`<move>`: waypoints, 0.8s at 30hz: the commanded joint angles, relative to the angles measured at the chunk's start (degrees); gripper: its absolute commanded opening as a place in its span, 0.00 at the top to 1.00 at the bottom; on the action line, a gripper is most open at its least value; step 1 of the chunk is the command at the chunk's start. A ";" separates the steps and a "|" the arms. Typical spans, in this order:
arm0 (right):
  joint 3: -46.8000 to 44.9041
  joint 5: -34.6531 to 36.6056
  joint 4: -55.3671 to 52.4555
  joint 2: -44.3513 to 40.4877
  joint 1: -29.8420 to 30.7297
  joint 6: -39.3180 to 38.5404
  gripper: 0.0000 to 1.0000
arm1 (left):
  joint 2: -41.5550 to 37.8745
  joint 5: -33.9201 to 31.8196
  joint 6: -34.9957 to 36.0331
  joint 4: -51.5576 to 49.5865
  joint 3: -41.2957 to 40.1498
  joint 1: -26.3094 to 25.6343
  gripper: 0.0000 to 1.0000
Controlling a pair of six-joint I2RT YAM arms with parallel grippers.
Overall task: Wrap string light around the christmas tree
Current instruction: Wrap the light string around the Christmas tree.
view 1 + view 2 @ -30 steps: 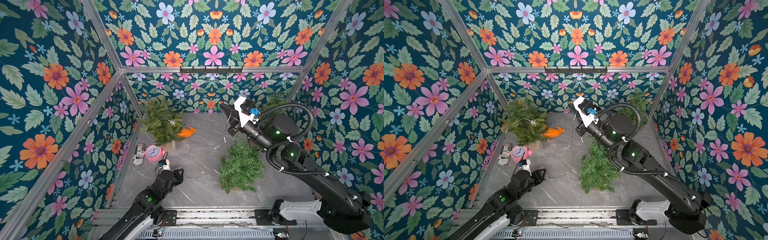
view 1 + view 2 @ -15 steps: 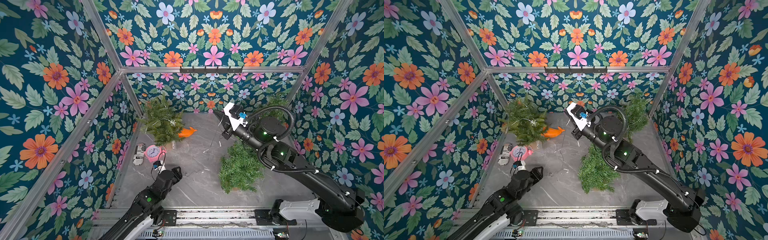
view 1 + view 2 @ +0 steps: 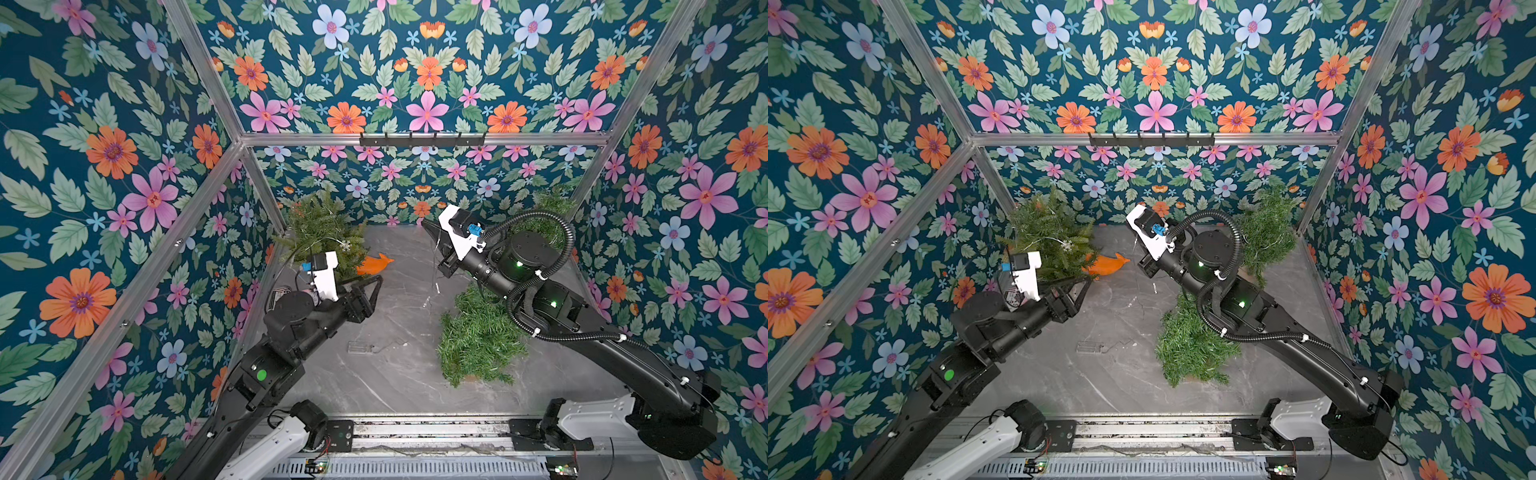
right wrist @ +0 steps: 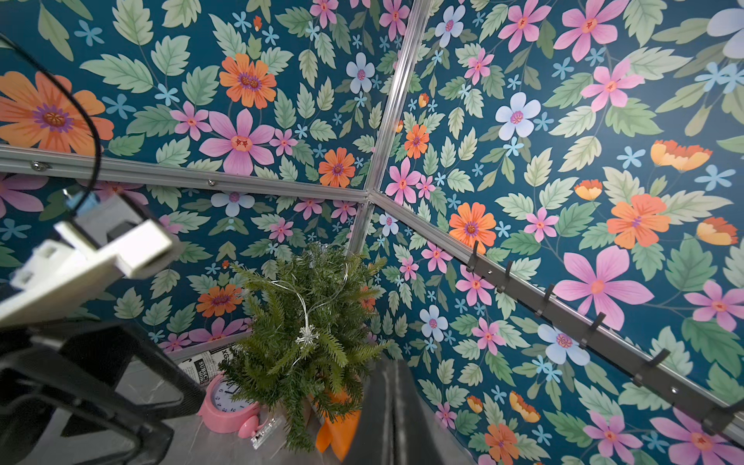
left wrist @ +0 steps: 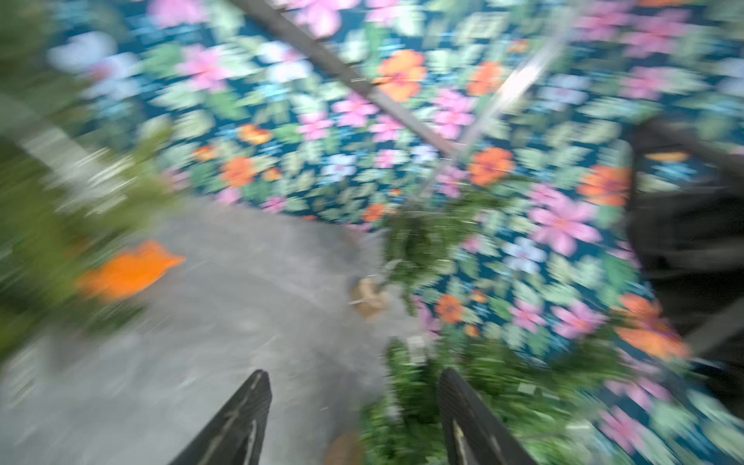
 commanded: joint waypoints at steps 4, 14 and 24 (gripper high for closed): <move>0.92 2.01 2.56 0.44 0.02 -0.92 0.98 | 6.96 22.31 4.76 17.41 5.47 -0.09 0.30; 1.86 2.73 2.20 1.25 0.04 -0.98 0.98 | 12.98 23.96 8.92 18.11 9.44 -3.07 0.28; 2.59 1.79 2.09 1.56 0.04 0.39 0.98 | 15.01 20.72 11.22 17.72 9.15 -5.04 0.47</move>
